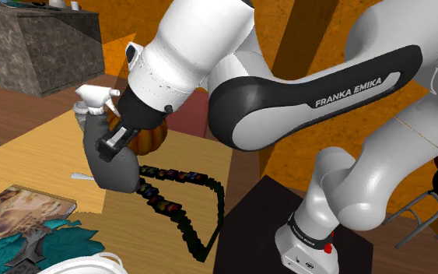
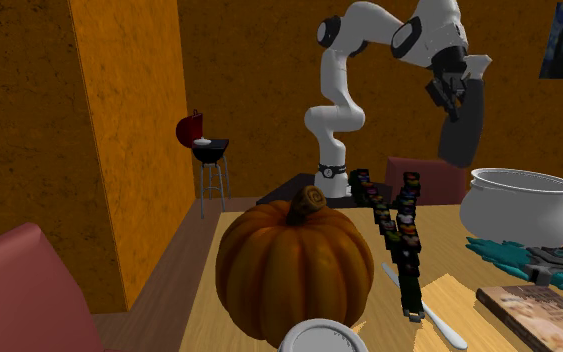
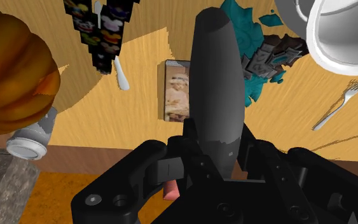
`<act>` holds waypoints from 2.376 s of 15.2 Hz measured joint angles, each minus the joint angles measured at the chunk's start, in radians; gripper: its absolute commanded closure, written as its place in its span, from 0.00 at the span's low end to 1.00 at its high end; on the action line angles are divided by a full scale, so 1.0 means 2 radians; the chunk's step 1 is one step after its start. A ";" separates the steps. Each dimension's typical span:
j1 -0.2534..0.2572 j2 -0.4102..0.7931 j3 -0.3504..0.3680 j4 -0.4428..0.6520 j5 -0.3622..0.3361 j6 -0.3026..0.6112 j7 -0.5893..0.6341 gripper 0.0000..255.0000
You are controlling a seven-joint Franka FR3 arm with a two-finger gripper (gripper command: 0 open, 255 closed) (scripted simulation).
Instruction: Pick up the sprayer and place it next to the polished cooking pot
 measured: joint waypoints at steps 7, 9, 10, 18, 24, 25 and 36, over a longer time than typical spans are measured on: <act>-0.006 0.016 0.009 -0.030 -0.014 0.046 0.016 1.00; -0.009 0.022 0.011 -0.040 -0.019 0.061 0.020 1.00; -0.010 0.024 0.013 -0.043 -0.022 0.067 0.024 1.00; -0.027 0.055 0.028 -0.070 -0.055 0.122 0.054 1.00; -0.048 0.082 0.045 -0.088 -0.100 0.165 0.095 1.00; -0.052 0.086 0.048 -0.090 -0.109 0.171 0.102 1.00; -0.109 0.156 0.075 -0.092 -0.301 0.230 0.261 1.00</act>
